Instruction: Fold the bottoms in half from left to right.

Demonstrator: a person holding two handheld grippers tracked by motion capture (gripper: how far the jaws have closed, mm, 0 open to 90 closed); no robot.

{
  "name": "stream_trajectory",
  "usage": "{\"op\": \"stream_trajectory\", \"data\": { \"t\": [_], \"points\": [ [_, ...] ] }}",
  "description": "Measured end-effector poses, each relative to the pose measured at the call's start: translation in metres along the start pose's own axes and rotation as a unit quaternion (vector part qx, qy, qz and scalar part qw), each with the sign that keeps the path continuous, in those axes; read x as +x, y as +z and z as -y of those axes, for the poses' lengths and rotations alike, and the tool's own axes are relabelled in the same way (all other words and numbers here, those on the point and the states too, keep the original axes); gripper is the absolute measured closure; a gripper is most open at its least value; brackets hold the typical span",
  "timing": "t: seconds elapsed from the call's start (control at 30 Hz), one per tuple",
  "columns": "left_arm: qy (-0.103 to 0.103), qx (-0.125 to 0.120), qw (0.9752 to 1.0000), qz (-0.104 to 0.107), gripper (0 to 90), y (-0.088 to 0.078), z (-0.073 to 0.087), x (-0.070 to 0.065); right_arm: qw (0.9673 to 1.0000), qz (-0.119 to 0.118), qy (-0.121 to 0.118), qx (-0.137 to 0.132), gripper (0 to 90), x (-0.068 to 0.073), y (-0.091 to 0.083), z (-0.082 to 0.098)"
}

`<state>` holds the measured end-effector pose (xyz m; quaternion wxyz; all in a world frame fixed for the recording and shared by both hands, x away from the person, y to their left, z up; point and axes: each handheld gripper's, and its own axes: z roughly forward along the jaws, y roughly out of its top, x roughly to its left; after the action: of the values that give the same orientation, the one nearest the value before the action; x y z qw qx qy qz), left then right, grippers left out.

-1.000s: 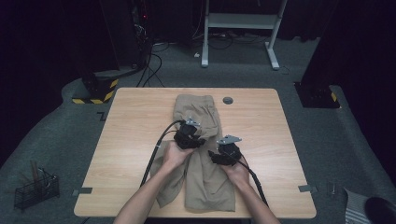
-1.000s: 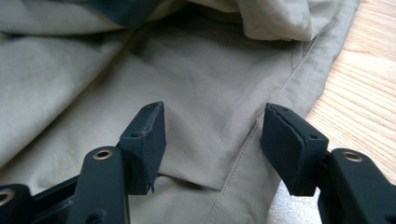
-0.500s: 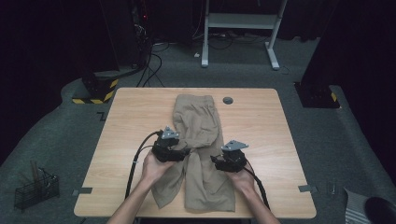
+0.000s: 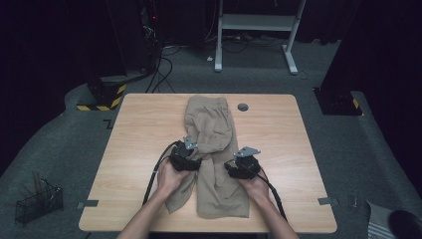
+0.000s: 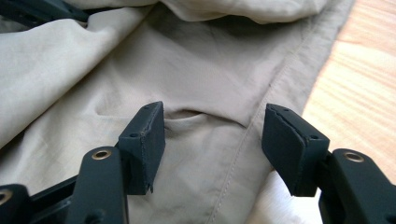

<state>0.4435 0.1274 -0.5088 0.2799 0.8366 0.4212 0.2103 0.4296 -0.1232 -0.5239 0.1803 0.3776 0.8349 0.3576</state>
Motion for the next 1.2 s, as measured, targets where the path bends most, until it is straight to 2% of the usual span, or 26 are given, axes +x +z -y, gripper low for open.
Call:
{"op": "stream_trajectory", "data": {
  "t": [0.2, 0.23, 0.27, 0.4, 0.43, 0.53, 0.57, 0.63, 0.7, 0.77, 0.83, 0.9, 1.0, 1.1, 1.13, 1.17, 1.2],
  "points": [
    [0.004, 0.007, 0.9999, -0.010, 29.9, 0.003, -0.003, 0.008, 0.9999, 0.014, 0.007, 0.001, 39.6, -0.013, 0.001, -0.001],
    [-0.006, 0.006, 0.9999, -0.009, 29.9, 0.003, -0.002, 0.010, 0.9997, 0.020, 0.017, 0.004, 39.5, -0.018, 0.000, 0.000],
    [-0.006, 0.006, 0.9999, -0.009, 30.1, 0.003, -0.002, 0.010, 0.9995, 0.022, 0.021, 0.006, 39.6, -0.020, -0.001, 0.000],
    [-0.005, 0.001, 1.0000, -0.007, 31.0, -0.006, -0.003, 0.008, 0.9992, 0.034, 0.019, 0.012, 40.5, -0.018, -0.003, -0.001],
    [-0.005, -0.016, 0.9999, 0.000, 31.9, -0.016, -0.001, 0.005, 0.9995, 0.028, 0.010, 0.004, 40.5, -0.012, -0.008, -0.001],
    [-0.008, -0.026, 0.9996, 0.002, 34.4, -0.024, 0.002, 0.005, 0.9998, 0.004, 0.005, -0.017, 41.4, -0.002, -0.017, 0.001],
    [-0.019, -0.032, 0.9993, 0.007, 35.3, -0.030, 0.006, 0.007, 0.9998, -0.004, 0.001, -0.019, 41.5, 0.001, -0.019, 0.002],
    [-0.025, -0.033, 0.9990, 0.015, 40.6, -0.033, 0.010, 0.012, 0.9997, -0.015, -0.008, -0.020, 41.5, 0.008, -0.022, 0.003],
    [-0.031, -0.033, 0.9987, 0.021, 48.4, -0.033, 0.011, 0.015, 0.9993, -0.031, -0.006, -0.019, 41.9, 0.013, -0.022, 0.006],
    [-0.030, -0.033, 0.9986, 0.027, 60.1, -0.032, 0.010, 0.017, 0.9992, -0.038, -0.009, -0.011, 42.0, 0.017, -0.020, 0.008],
    [-0.029, -0.037, 0.9985, 0.027, 70.8, -0.031, 0.009, 0.019, 0.9993, -0.034, -0.016, 0.001, 41.9, 0.021, -0.015, 0.009],
    [-0.029, -0.037, 0.9986, 0.025, 77.9, -0.031, 0.007, 0.020, 0.9994, -0.030, -0.018, -0.001, 42.3, 0.021, -0.012, 0.010],
    [-0.034, -0.057, 0.9977, 0.011, 82.2, -0.040, -0.007, 0.024, 0.9997, -0.022, -0.012, 0.001, 42.2, 0.023, -0.004, 0.003],
    [-0.018, -0.081, 0.9965, 0.009, 83.1, -0.054, -0.018, 0.017, 0.9998, -0.019, -0.010, -0.001, 42.2, 0.024, 0.003, -0.003],
    [-0.018, -0.081, 0.9965, 0.009, 83.1, -0.054, -0.018, 0.017, 0.9998, -0.019, -0.010, -0.001, 42.2, 0.024, 0.003, -0.003],
    [-0.001, -0.087, 0.9962, 0.013, 83.0, -0.061, -0.023, 0.007, 0.9998, -0.018, -0.010, -0.001, 42.2, 0.025, 0.007, -0.007],
    [-0.001, -0.087, 0.9962, 0.013, 82.7, -0.061, -0.023, 0.007, 0.9998, -0.017, -0.008, -0.001, 42.3, 0.025, 0.008, -0.008]
  ]
}}
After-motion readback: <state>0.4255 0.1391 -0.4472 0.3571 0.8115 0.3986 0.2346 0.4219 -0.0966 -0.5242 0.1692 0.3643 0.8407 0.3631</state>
